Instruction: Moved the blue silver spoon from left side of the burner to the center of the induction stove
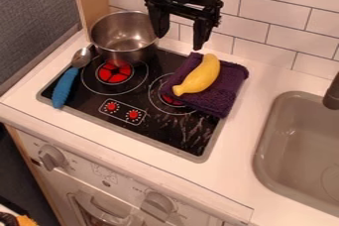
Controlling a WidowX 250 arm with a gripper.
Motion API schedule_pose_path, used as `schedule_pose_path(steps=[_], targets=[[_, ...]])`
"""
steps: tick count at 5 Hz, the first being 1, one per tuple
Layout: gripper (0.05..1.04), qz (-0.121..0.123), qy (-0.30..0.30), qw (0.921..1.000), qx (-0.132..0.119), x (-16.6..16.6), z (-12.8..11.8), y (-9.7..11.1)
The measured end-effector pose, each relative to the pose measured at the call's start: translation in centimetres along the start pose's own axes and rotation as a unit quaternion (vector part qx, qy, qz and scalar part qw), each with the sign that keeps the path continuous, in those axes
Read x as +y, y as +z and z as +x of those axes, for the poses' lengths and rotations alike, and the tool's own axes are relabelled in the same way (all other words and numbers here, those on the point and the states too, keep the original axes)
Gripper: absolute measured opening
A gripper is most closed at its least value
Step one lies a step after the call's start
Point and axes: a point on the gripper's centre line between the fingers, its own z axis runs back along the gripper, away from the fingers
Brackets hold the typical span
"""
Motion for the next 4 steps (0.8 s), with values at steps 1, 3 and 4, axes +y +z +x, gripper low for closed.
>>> schedule_pose_path(steps=[1,3,4], targets=[[1.001,-0.005,0.0,0.9998,0.018,-0.1,-0.5,-1.2],[1.001,0.001,0.031,0.9993,-0.021,6.5,-5.3,1.2],[1.001,0.013,0.056,0.9983,-0.008,9.0,-7.4,0.4]])
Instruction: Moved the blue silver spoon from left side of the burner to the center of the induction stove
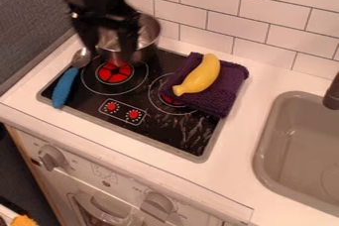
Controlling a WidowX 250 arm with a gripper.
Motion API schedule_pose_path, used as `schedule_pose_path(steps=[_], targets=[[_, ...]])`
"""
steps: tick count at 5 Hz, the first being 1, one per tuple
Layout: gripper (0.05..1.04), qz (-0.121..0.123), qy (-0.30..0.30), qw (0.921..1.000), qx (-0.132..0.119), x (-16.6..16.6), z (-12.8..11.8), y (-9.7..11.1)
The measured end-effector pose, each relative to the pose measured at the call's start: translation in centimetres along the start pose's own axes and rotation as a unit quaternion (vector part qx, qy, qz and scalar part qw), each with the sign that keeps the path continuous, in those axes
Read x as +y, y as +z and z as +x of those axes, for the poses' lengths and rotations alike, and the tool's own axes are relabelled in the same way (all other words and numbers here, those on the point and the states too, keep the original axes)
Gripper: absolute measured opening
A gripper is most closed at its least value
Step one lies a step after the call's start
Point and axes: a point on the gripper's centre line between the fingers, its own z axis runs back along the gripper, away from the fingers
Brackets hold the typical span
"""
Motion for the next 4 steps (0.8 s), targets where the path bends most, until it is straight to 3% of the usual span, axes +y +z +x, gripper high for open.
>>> schedule_pose_path(steps=[2,4], targets=[[1.001,0.029,0.056,0.9971,0.042,3.6,-0.6,-6.1],[1.001,0.04,0.09,0.9942,0.044,5.7,-0.9,-7.9]])
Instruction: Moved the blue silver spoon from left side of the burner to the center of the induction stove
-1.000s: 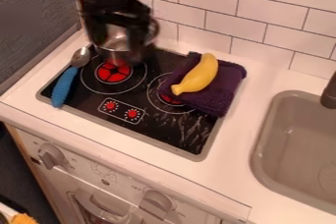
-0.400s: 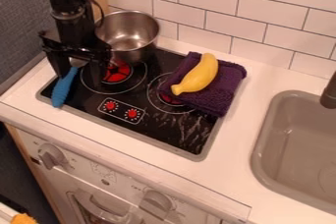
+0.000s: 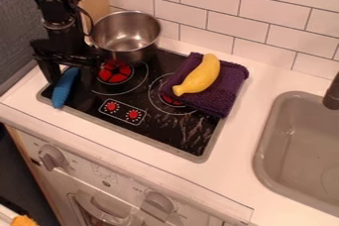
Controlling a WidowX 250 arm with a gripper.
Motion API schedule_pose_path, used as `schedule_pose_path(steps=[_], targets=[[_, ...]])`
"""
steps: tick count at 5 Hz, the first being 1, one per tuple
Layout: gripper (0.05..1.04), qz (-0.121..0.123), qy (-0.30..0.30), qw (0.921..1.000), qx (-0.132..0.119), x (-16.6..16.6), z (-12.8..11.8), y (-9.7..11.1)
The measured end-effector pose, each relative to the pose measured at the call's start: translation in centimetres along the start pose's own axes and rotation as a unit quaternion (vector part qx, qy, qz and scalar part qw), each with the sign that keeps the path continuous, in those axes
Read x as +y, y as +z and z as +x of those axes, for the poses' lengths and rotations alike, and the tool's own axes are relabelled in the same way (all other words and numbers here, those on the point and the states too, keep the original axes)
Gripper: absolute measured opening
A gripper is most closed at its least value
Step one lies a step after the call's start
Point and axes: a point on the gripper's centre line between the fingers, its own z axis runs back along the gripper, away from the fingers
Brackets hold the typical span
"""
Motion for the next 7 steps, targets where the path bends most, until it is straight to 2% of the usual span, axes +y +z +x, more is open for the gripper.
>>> schedule_pose_path(steps=[2,3,4,5,6,7], targets=[[1.001,0.0,0.017,0.9998,0.011,0.8,-0.1,-0.9],[0.94,0.0,0.021,0.9996,0.019,0.8,-0.2,-1.8],[0.658,0.003,0.02,0.9997,0.015,0.9,-0.1,-1.7],[0.421,0.009,0.02,0.9995,0.022,1.0,-0.3,-1.7],[0.416,0.029,0.033,0.9988,0.02,1.7,-0.9,0.8],[0.416,0.077,0.064,0.9949,-0.003,2.3,-2.3,6.0]])
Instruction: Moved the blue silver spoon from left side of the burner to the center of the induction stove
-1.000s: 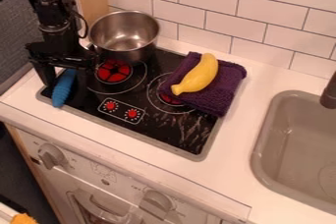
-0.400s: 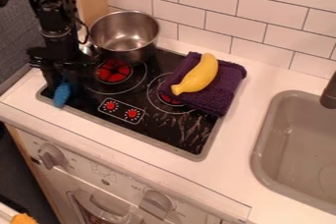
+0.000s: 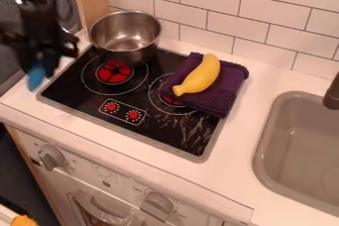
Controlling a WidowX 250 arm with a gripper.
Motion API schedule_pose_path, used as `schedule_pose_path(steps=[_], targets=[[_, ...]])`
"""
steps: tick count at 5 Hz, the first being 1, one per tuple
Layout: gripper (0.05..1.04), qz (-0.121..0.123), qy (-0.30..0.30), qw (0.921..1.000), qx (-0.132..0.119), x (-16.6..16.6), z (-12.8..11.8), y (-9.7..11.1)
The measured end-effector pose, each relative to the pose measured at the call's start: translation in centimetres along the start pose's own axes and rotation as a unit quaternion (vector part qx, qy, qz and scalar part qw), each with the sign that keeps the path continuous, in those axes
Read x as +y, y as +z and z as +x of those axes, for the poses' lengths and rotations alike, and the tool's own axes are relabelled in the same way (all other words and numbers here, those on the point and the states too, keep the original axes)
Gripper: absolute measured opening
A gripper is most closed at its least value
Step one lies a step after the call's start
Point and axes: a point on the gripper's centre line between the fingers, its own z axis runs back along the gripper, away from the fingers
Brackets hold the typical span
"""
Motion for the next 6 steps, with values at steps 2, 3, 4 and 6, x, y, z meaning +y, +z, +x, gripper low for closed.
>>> schedule_pose_path(steps=[2,3,4,6], targets=[[0.416,-0.043,-0.075,0.9959,-0.027,-5.8,-2.9,2.6],[0.416,-0.057,-0.119,0.9907,-0.032,-8.9,-3.7,1.7],[0.416,-0.073,-0.142,0.9867,-0.03,-10.3,-4.2,0.6],[0.416,-0.086,-0.153,0.9844,0.01,-10.8,-3.5,-3.5]])
